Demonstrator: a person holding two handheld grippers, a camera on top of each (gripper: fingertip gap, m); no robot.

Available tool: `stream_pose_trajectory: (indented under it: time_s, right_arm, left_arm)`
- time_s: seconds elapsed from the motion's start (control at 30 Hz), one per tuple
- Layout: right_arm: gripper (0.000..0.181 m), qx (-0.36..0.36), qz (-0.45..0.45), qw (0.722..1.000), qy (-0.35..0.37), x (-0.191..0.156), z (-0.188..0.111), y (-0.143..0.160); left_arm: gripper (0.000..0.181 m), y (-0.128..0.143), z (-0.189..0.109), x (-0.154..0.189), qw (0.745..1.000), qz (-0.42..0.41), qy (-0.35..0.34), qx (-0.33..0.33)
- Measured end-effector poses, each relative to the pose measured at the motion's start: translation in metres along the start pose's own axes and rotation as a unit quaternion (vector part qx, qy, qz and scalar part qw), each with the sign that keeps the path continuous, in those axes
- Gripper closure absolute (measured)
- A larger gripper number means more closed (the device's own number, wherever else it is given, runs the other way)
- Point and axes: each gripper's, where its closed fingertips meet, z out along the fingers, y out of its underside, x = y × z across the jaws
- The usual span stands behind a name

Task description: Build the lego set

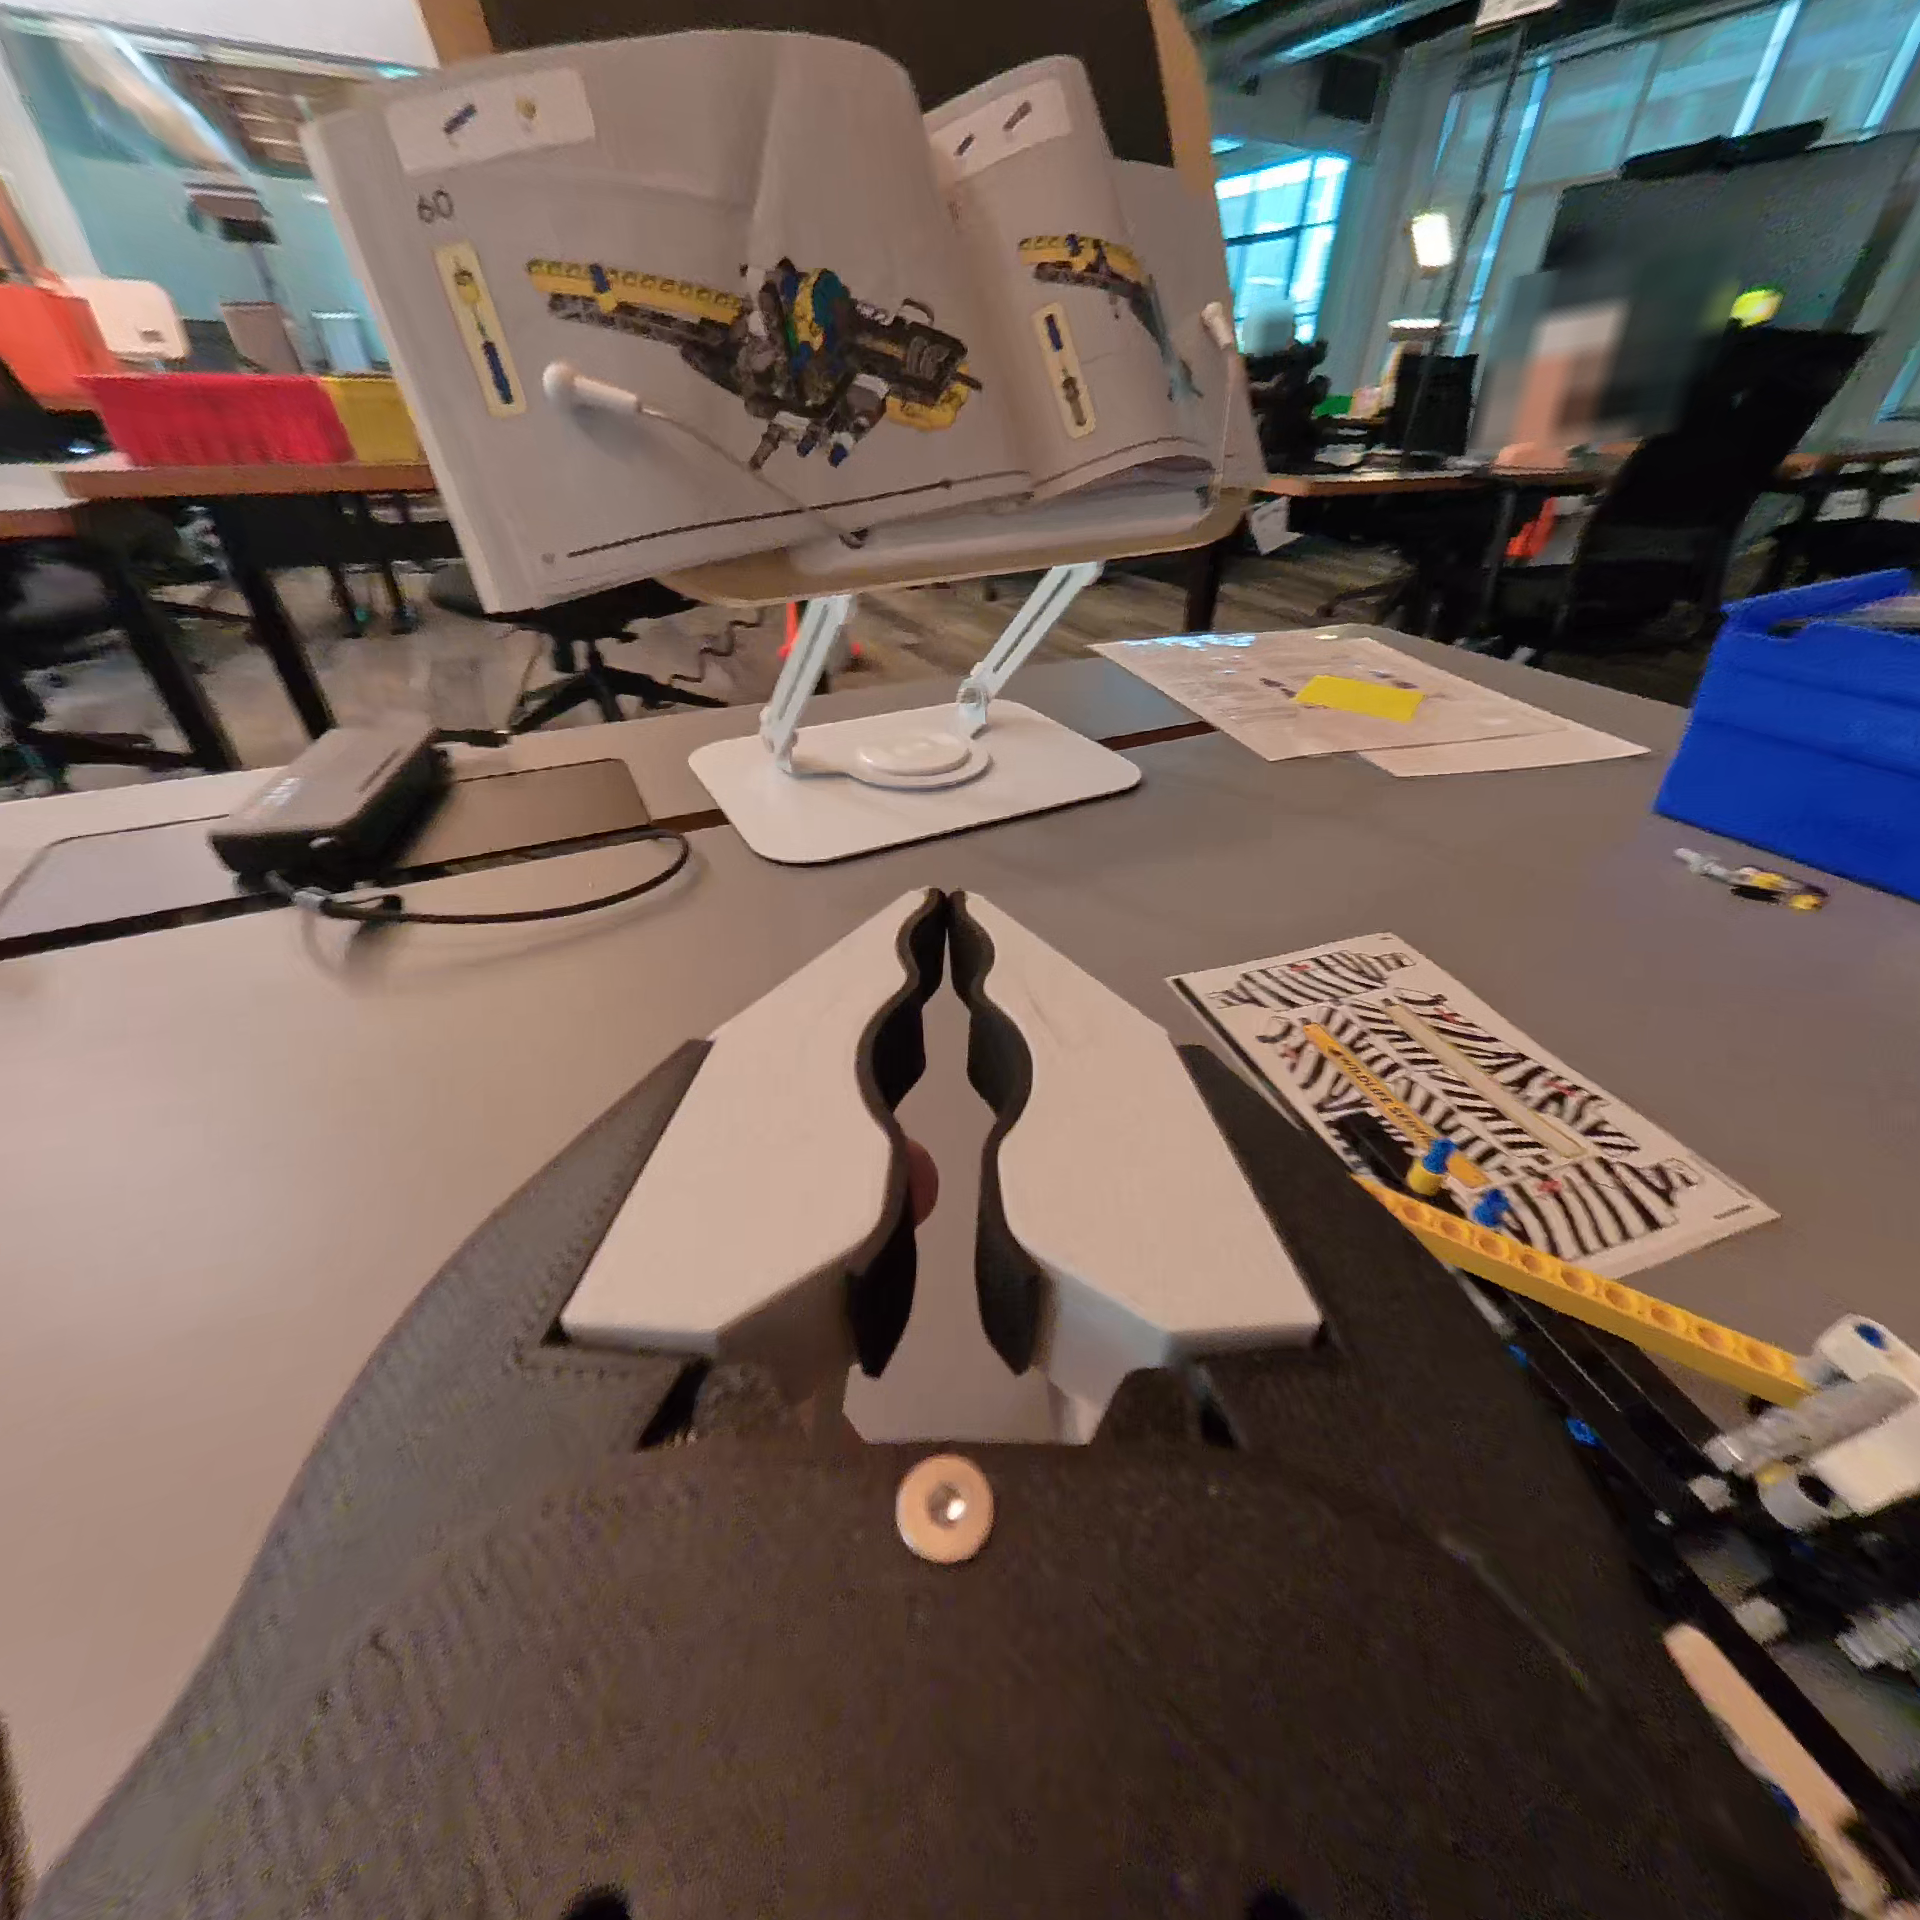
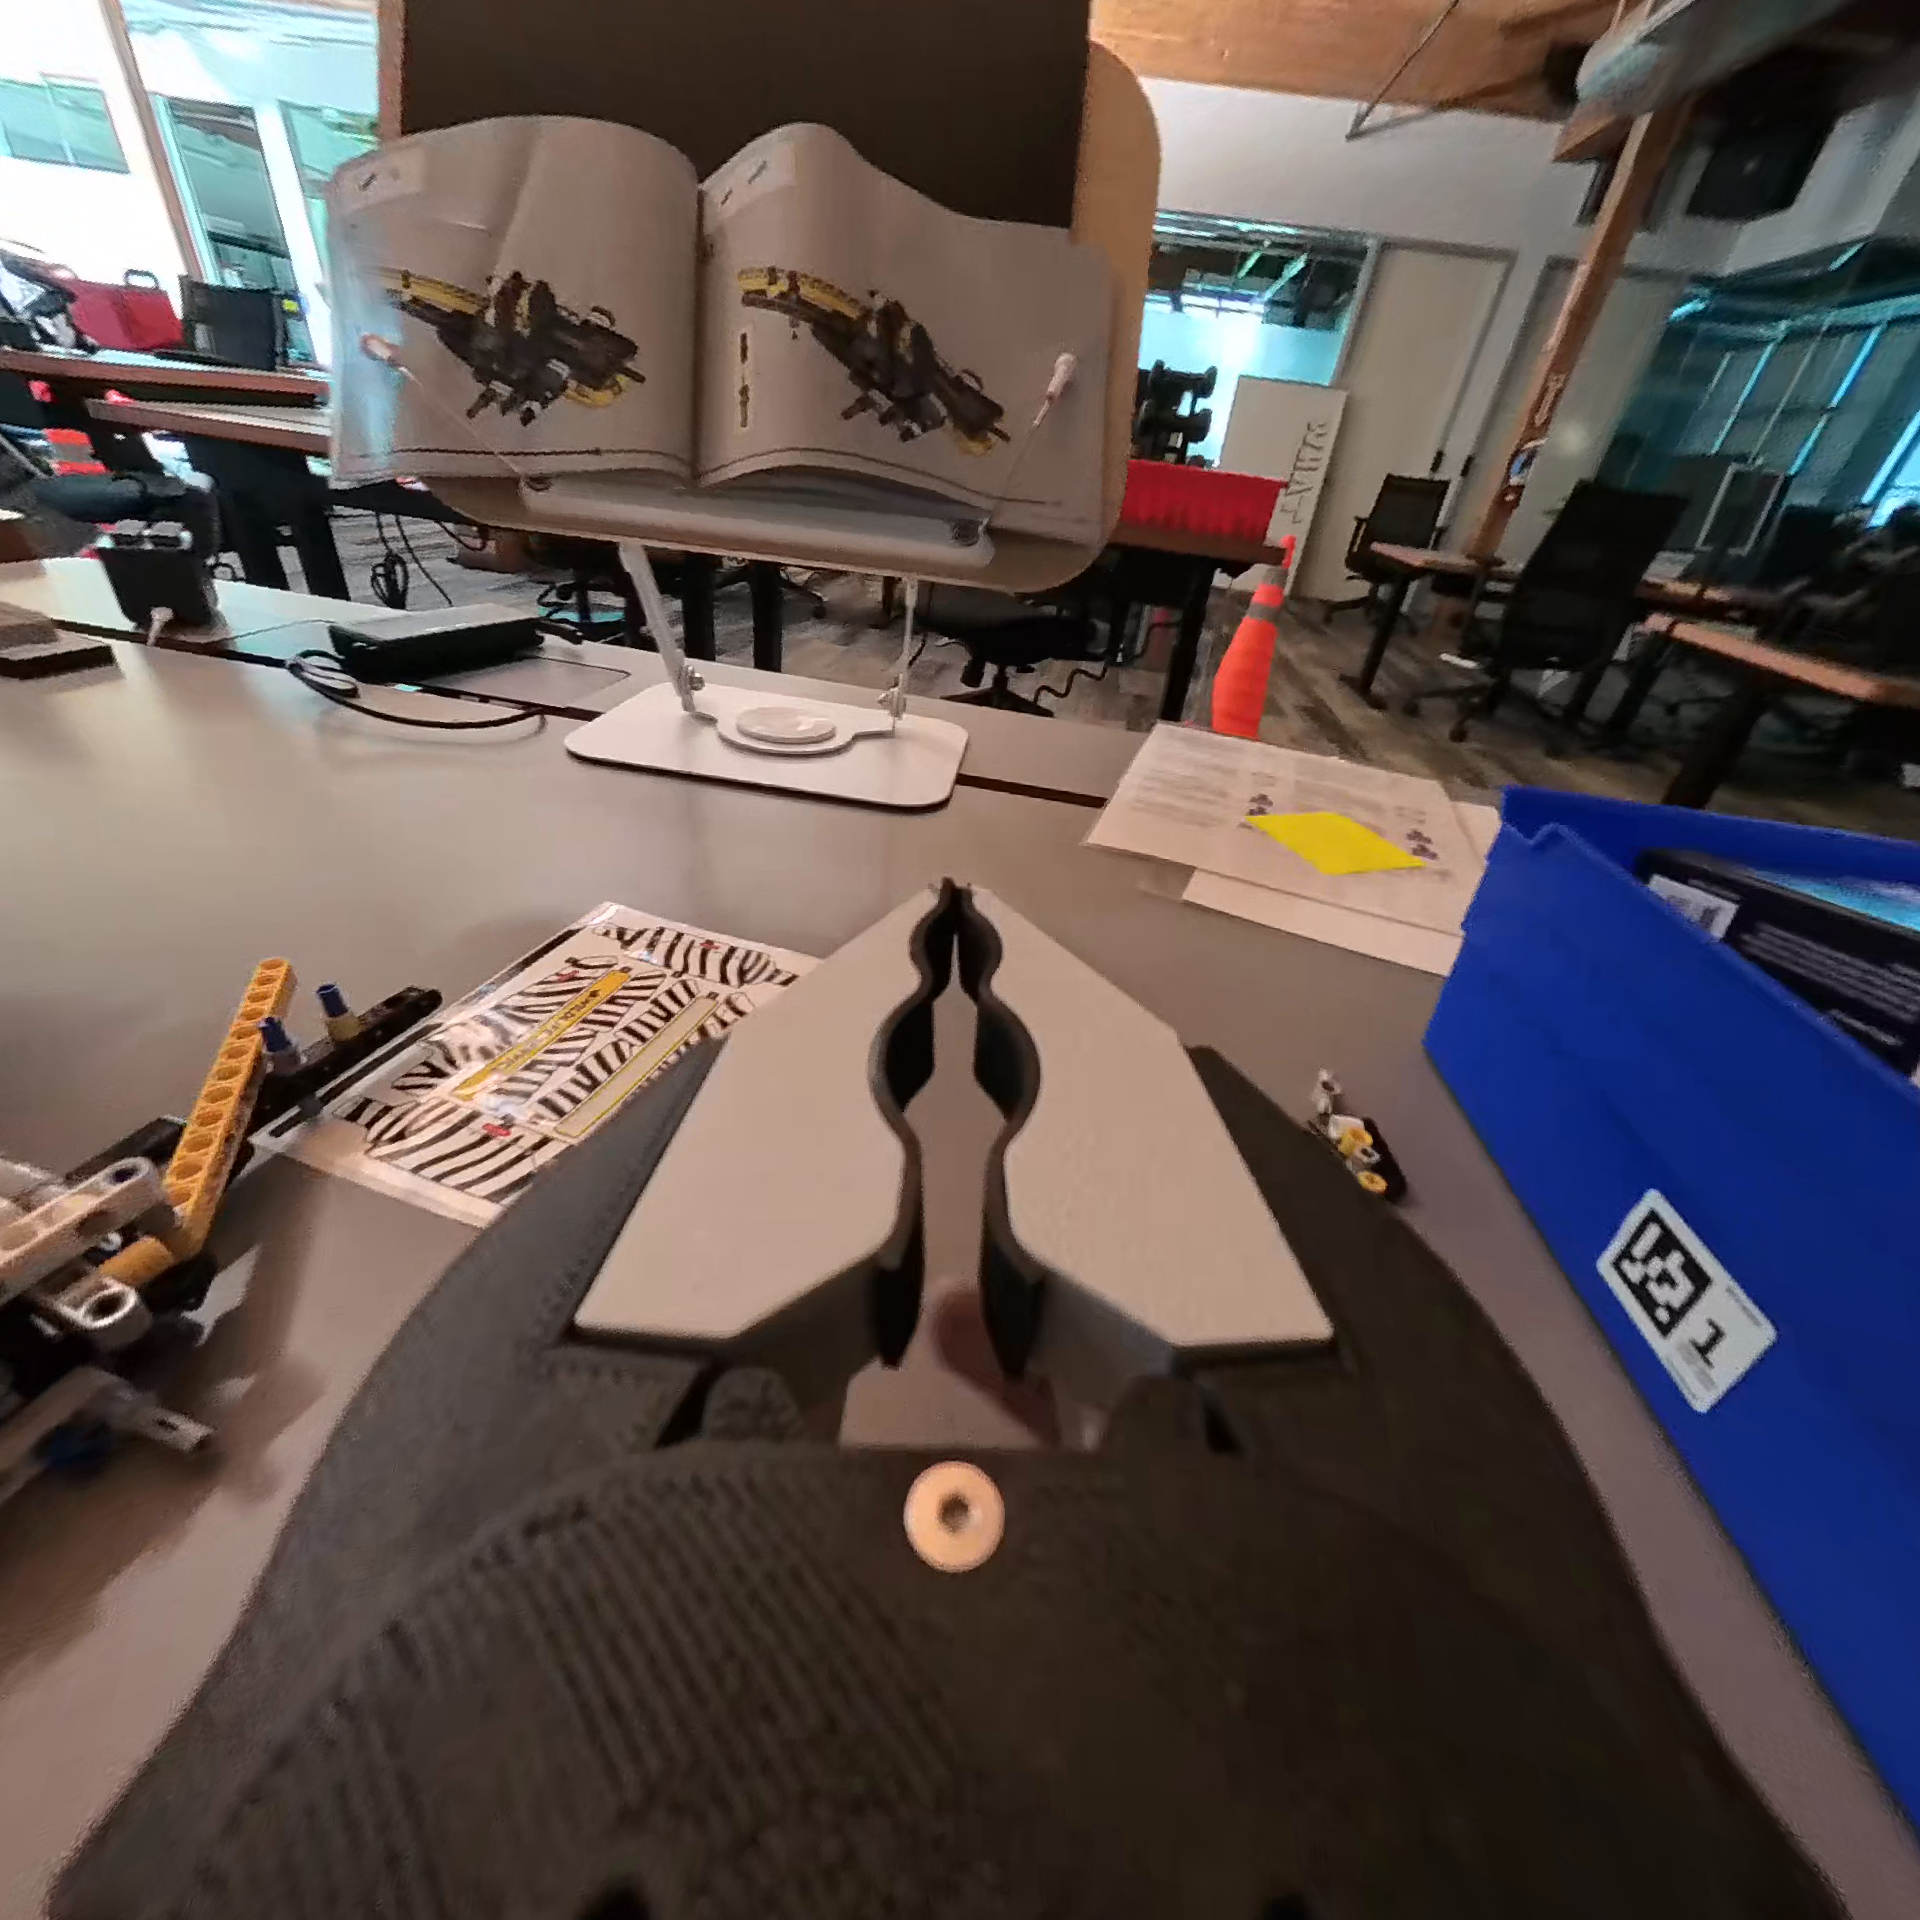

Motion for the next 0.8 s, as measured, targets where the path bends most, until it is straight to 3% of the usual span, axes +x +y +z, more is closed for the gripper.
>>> stream_pose_trajectory:
  time_s: [0.27, 0.8]
  right_arm:
    - [0.181, 0.003, 0.02, 1.0, -0.005, 0.002, 0.001, -0.001]
    - [0.181, 0.0, 0.004, 0.999, -0.04, -0.012, -0.003, -0.001]
  left_arm:
    - [0.181, 0.012, 0.002, -0.006, 0.999, -0.004, -0.027, -0.047]
    - [0.181, 0.011, 0.003, -0.004, 0.999, 0.013, -0.027, -0.044]
